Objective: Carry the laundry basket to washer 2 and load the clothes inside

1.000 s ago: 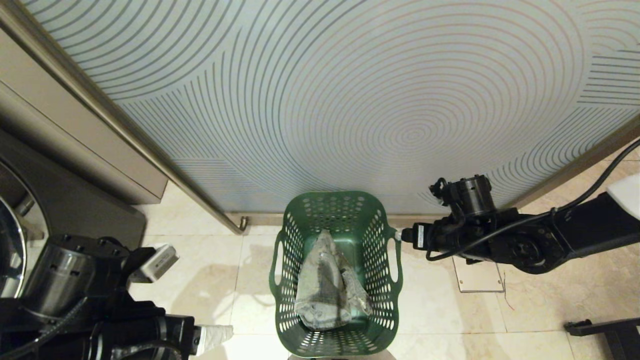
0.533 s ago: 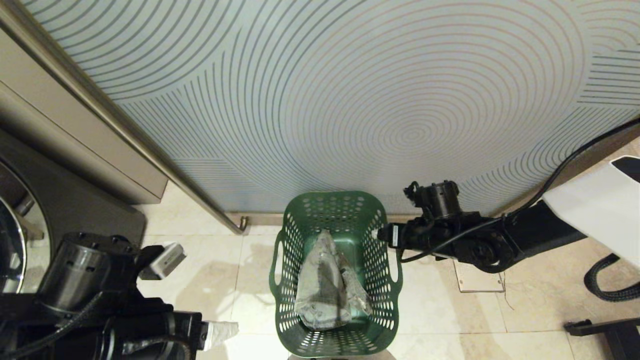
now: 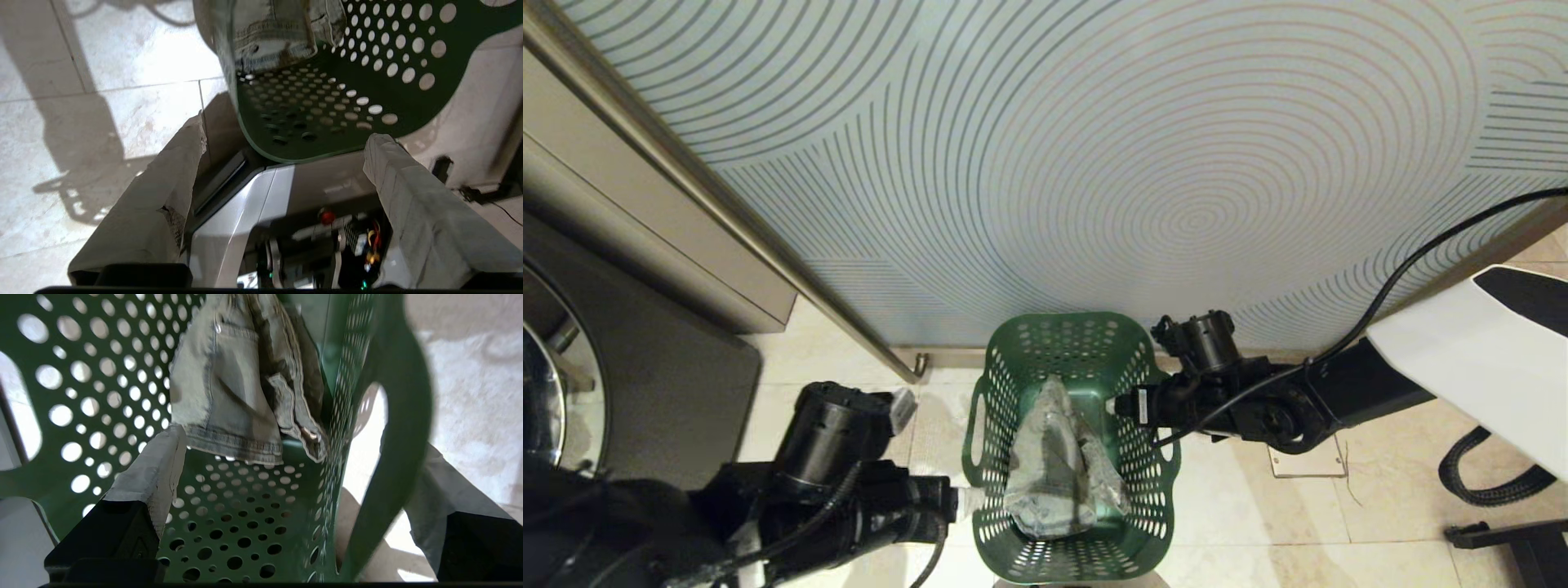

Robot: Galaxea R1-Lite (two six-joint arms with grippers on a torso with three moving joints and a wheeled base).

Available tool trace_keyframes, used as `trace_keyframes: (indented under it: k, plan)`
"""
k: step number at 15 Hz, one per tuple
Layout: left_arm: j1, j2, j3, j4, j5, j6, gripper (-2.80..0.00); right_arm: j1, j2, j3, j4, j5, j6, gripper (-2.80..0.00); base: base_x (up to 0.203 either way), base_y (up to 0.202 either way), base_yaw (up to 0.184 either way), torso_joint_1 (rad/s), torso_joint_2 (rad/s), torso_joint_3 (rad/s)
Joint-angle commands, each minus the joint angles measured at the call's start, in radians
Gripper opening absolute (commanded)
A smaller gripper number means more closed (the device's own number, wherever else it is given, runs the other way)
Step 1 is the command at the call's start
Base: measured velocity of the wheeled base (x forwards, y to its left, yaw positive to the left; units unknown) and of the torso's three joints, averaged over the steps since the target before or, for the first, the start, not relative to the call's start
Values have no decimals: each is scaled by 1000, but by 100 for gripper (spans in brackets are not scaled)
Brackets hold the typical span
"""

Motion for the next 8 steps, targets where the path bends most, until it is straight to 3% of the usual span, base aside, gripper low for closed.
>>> trace_keyframes:
  k: [1,4,8]
  plan:
    - [-63,132,-2,-84,39,-15,0,1,20,2,-2,-1,3,0,0,0,0,0,0,0]
    - [-95,205,-10,-167,75,-24,0,2,34,5,-2,-3,31,0,0,0,0,0,0,0]
    - [-118,302,-42,-322,182,-20,0,4,39,8,13,-7,35,0,0,0,0,0,0,0]
